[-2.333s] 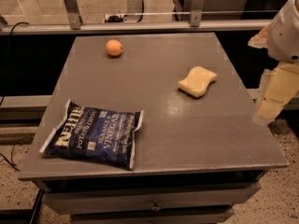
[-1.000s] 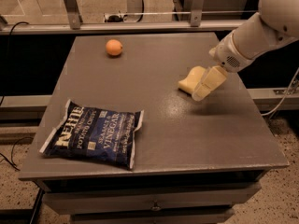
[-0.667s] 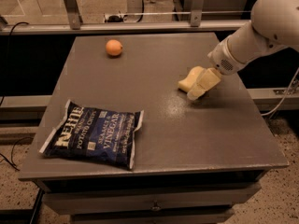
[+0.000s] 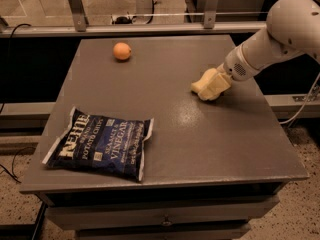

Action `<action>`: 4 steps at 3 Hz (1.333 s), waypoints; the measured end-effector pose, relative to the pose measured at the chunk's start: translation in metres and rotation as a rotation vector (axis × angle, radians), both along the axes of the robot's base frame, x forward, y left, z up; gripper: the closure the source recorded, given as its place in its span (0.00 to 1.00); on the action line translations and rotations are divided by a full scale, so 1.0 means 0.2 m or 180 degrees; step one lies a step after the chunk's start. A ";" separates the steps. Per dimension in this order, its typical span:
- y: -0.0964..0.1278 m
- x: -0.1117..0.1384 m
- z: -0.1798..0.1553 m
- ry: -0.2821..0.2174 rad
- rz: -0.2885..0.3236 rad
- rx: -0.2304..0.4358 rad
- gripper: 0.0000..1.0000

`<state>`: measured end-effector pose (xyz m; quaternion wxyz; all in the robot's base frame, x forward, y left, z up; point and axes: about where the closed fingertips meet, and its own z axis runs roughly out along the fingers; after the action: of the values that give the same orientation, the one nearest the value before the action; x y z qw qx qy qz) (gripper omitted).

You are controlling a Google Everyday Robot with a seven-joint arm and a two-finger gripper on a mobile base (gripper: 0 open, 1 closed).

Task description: Pick sponge

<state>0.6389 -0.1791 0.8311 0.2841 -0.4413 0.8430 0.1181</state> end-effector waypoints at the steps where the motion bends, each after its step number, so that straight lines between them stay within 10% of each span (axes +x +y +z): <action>1: 0.01 0.00 0.11 -0.0116 0.0062 0.0191 0.72; 2: 0.08 -0.04 0.25 -0.0255 0.0225 0.0464 0.96; 4: 0.23 -0.14 0.53 -0.0454 0.0661 0.1212 1.00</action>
Offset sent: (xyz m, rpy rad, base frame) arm -0.0165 0.0255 0.0852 0.2409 -0.1345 0.1191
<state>0.6118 -0.1331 0.9375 0.4075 -0.4713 0.7333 0.2721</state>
